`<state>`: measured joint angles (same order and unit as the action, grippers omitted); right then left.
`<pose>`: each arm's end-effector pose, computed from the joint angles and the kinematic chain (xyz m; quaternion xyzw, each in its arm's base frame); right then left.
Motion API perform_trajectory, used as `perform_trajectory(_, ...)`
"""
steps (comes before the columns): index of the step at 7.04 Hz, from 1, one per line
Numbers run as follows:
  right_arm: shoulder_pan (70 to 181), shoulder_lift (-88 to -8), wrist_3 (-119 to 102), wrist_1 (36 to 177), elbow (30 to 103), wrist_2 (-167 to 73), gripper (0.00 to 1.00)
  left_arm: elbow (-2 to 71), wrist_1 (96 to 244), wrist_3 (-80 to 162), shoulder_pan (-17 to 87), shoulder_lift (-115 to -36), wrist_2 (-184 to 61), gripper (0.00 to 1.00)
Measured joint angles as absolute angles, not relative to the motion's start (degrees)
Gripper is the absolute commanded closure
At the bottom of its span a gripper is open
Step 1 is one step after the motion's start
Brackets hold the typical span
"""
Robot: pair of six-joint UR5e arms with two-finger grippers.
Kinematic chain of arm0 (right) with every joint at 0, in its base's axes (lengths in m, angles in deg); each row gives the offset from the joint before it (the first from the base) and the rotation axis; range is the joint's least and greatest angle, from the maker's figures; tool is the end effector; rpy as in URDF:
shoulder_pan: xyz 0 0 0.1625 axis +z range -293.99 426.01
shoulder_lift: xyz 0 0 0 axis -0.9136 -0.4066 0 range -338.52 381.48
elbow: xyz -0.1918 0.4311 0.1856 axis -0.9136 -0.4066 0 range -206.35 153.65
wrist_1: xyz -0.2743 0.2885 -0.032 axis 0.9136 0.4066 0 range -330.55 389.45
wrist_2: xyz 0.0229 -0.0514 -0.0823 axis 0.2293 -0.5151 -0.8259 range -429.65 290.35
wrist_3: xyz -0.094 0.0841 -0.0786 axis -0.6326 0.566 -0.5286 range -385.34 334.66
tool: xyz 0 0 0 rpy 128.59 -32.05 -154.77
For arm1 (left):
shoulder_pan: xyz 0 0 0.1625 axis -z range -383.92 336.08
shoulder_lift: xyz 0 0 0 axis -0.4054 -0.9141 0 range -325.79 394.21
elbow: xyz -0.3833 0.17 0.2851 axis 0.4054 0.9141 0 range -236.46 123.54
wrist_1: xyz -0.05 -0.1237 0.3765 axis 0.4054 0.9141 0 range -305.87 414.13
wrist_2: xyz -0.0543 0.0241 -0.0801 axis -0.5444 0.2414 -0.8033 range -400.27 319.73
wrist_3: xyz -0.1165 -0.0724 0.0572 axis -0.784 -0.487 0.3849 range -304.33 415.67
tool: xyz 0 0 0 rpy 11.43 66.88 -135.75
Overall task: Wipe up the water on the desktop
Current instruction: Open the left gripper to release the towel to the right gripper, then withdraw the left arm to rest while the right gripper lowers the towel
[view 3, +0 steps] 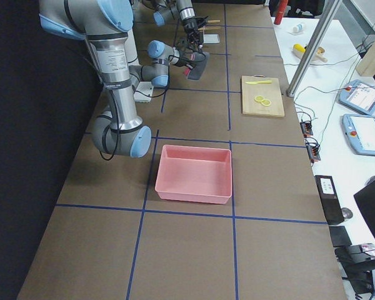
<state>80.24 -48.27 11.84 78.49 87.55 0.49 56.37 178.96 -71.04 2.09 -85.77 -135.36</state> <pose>-0.5300 -0.3239 0.2884 0.4739 -0.4852 -0.1297 0.7233 0.5162 -0.3855 0.2081 -0.0964 0.6858 -0.3488 0.6314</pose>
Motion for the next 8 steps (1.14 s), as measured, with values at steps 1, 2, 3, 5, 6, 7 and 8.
perform_trajectory(1, 80.2, -48.3, 11.8, 78.5, 87.6, 0.5, 1.00, 56.4, 178.9, -70.7, 2.1, -85.8, -135.4, 0.00)
perform_trajectory(2, 80.3, -48.3, 11.8, 78.5, 87.6, 0.5, 1.00, 56.4, 178.9, -70.6, 2.2, -85.8, -135.4, 0.00)
perform_trajectory(3, 80.3, -48.3, 11.8, 78.5, 87.6, 0.5, 1.00, 56.5, 178.8, -70.6, 2.2, -85.8, -135.4, 0.00)
perform_trajectory(5, 80.6, -48.8, 11.8, 78.5, 87.8, 0.5, 1.00, 56.9, 178.4, -70.3, 4.1, -85.6, -136.4, 0.00)
perform_trajectory(6, 81.2, -49.6, 11.8, 78.6, 88.0, 0.5, 1.00, 57.0, 176.9, -69.4, 6.7, -85.4, -139.4, 0.00)
perform_trajectory(7, 82.4, -50.8, 11.8, 80.3, 88.3, 0.6, 1.00, 57.4, 173.5, -67.3, 9.9, -85.0, -144.1, 0.00)
perform_trajectory(8, 84.2, -51.6, 11.8, 85.6, 89.2, 1.1, 1.00, 58.7, 169.4, -64.1, 12.3, -84.1, -147.5, 0.00)
